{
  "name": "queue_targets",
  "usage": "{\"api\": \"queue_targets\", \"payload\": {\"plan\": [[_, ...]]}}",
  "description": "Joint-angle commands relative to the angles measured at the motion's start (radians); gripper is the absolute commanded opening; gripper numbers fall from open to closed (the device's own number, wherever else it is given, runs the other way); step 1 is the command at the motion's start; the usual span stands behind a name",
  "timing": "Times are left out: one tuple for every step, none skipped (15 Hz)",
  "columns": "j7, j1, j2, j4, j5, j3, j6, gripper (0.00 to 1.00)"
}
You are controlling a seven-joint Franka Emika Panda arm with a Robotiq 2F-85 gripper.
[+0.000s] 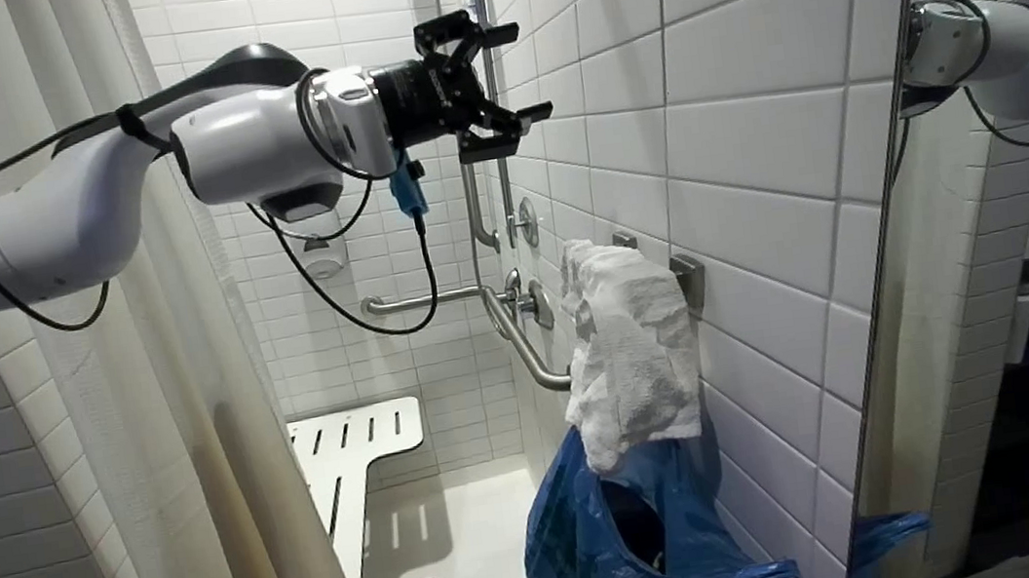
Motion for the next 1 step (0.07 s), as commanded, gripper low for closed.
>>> {"api": "queue_targets", "payload": {"plan": [[-0.001,0.003,0.0,-0.001,0.0,0.0,0.0,1.0]]}}
